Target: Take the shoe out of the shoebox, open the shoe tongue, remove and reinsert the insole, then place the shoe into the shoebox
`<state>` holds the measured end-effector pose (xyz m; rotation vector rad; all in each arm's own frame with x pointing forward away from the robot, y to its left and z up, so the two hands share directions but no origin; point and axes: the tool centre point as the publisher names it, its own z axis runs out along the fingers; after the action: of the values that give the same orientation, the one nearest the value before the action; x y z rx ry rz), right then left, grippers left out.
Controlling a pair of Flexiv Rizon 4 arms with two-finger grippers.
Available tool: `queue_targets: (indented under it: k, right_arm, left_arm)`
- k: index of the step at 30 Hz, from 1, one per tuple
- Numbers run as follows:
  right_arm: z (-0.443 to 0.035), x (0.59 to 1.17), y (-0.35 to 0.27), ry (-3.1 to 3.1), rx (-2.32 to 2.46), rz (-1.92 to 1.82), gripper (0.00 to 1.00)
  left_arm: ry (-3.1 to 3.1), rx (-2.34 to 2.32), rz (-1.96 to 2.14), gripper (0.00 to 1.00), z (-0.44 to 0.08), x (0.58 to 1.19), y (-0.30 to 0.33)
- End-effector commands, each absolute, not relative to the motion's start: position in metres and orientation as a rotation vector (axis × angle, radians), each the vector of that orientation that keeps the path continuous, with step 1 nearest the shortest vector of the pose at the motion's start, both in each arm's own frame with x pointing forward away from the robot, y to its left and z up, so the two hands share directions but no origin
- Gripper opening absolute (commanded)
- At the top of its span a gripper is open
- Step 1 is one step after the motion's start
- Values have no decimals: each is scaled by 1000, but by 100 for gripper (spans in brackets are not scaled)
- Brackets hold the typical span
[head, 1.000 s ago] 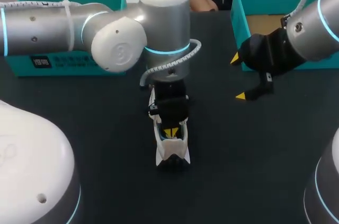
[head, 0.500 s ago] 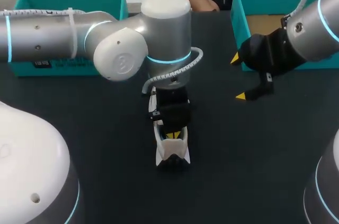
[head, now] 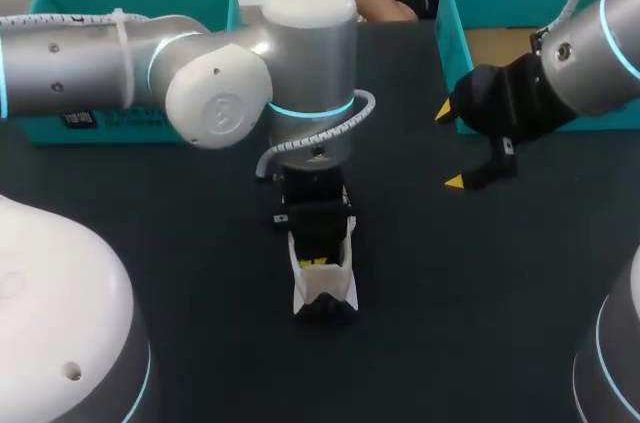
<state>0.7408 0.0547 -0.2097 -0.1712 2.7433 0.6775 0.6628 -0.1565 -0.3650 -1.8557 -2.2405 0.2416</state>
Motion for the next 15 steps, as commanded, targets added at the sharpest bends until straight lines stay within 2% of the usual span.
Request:
queue_targets:
  k: [1, 9, 15]
  right_arm:
    - [-211, 740, 55, 2742, -169, 674, 100]
    - [-211, 740, 55, 2742, -169, 674, 100]
    - [-211, 740, 55, 2742, -169, 674, 100]
  left_arm:
    - [-2270, -1852, 236, 0, -395, 664, -168]
    - [-2339, -1859, 183, 0, -411, 665, -169]
    - [-2348, -1878, 179, 0, -389, 670, -165]
